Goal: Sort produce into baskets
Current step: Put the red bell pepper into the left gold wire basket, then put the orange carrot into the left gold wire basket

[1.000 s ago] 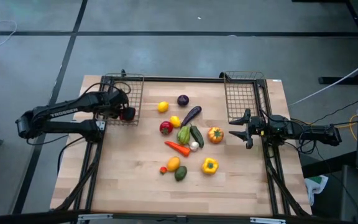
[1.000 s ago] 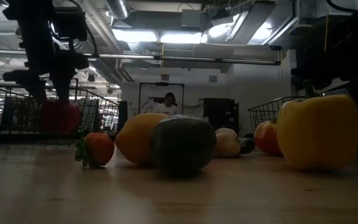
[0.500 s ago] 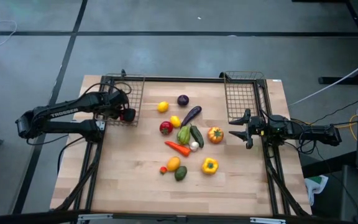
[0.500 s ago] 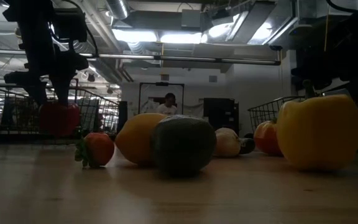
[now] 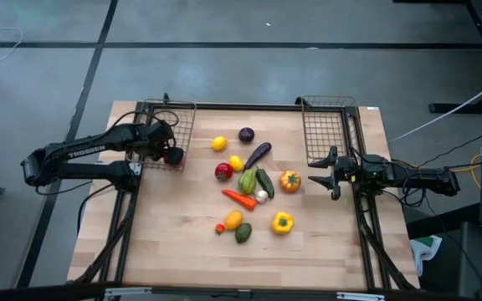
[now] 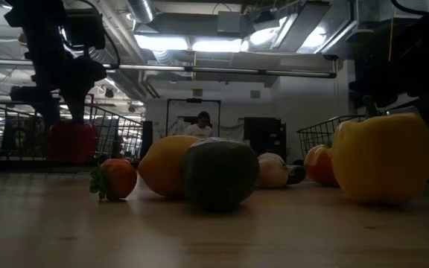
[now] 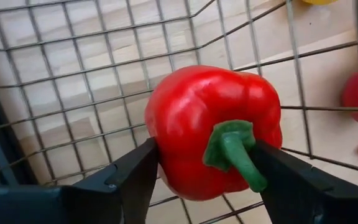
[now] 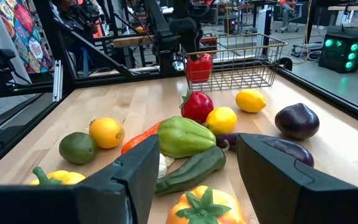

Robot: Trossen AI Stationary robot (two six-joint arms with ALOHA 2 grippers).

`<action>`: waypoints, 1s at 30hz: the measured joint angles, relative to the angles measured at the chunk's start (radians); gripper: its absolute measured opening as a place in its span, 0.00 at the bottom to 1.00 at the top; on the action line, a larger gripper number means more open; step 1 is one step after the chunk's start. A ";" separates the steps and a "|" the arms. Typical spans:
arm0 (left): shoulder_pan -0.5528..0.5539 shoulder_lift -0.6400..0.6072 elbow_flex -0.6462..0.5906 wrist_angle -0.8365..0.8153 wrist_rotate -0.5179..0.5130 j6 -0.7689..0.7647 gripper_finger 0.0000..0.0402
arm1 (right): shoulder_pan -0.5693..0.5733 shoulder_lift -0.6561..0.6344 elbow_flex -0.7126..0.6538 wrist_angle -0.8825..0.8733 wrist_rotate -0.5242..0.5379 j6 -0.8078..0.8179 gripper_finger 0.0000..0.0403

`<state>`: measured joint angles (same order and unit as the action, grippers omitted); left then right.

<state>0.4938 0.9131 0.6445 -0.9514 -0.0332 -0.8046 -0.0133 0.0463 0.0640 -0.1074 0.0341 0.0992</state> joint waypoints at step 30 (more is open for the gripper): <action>-0.023 -0.055 0.109 0.177 -0.016 0.022 0.87 | 0.000 0.000 0.000 0.000 0.000 0.000 0.53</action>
<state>0.4710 0.8582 0.7540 -0.7742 -0.0491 -0.7828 -0.0132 0.0463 0.0642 -0.1074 0.0338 0.0990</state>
